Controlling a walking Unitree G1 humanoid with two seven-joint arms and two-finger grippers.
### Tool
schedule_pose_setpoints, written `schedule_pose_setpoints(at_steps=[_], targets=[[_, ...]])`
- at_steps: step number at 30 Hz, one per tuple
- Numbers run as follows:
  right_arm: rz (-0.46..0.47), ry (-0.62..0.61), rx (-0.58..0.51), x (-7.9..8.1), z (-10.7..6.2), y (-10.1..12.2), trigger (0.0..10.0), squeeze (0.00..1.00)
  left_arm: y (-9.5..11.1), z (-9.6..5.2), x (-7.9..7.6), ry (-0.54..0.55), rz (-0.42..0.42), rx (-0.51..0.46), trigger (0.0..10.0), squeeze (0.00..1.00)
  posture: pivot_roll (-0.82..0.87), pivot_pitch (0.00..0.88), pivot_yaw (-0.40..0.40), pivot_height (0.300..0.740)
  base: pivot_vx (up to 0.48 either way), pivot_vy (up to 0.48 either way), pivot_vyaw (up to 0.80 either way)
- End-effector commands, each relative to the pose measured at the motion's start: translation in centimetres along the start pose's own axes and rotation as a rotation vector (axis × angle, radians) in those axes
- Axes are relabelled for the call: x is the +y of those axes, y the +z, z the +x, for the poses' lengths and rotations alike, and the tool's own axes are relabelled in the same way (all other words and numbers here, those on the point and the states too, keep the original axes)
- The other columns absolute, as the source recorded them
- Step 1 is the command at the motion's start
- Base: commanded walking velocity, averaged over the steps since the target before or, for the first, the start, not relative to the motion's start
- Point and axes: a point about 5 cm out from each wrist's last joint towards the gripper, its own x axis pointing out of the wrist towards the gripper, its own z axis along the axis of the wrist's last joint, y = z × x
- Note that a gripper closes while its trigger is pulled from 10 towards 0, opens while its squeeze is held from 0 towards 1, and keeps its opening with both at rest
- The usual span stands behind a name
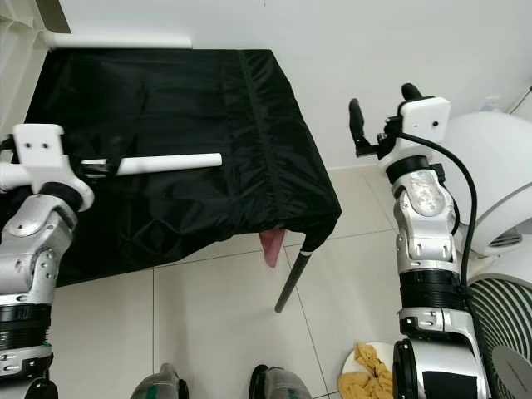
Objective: Building children table
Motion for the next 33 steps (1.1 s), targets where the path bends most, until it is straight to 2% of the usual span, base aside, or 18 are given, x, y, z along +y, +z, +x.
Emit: schedule_pose_setpoints(at_steps=[1,5,8,10,15,17,20,24,29,33], targets=[[-0.008,0.034,-0.035,0.7,1.0,0.8,10.0,0.00,0.6,0.6,-0.9,-0.044,-0.006,-0.009,10.0,0.00,0.09,0.094,-0.041,0.740,0.000,0.000,0.00],[0.000,0.045,-0.049,1.0,1.3,1.1,10.0,0.00,0.7,0.6,-0.8,-0.030,-0.022,-0.010,10.0,0.00,0.08,0.096,-0.040,0.740,0.000,0.000,0.00],[0.154,0.032,-0.036,1.6,0.8,0.6,10.0,0.00,0.9,0.4,0.0,0.018,-0.024,-0.020,10.0,0.00,0.08,0.097,-0.046,0.740,0.000,0.000,0.00],[0.208,0.015,0.001,1.9,-0.2,-0.3,10.0,0.00,0.9,0.2,0.6,0.049,-0.007,-0.019,10.0,0.00,0.09,0.094,-0.046,0.740,0.000,0.000,0.00],[0.230,0.004,0.034,2.3,-1.2,-1.3,10.0,0.00,0.7,0.0,1.0,0.070,0.013,-0.019,10.0,0.00,0.08,0.090,-0.047,0.740,0.000,0.000,0.00],[0.250,-0.003,0.102,3.4,-3.2,-3.1,10.0,0.00,-0.2,-0.5,1.1,0.092,0.035,-0.018,10.0,0.00,0.08,0.085,-0.045,0.740,0.000,0.000,0.00],[0.252,-0.006,0.116,3.7,-3.7,-3.4,10.0,0.00,-0.5,-0.6,1.1,0.094,0.043,-0.016,10.0,0.00,0.08,0.083,-0.043,0.740,0.000,0.000,0.00],[0.287,-0.011,0.169,4.7,-5.1,-4.8,10.0,0.00,-1.7,-0.7,0.9,0.101,-0.021,0.024,10.0,0.00,0.07,0.077,-0.039,0.740,0.000,0.000,0.00],[0.308,-0.018,0.184,5.1,-5.5,-5.0,10.0,0.00,-2.2,-0.7,0.5,0.094,-0.042,0.040,10.0,0.00,0.07,0.080,-0.034,0.740,0.000,0.000,0.00],[0.327,-0.029,0.174,5.1,-5.4,-4.8,10.0,0.00,-2.2,-0.8,0.5,0.099,-0.027,0.031,10.0,0.00,0.07,0.082,-0.034,0.740,0.000,0.000,0.00]])
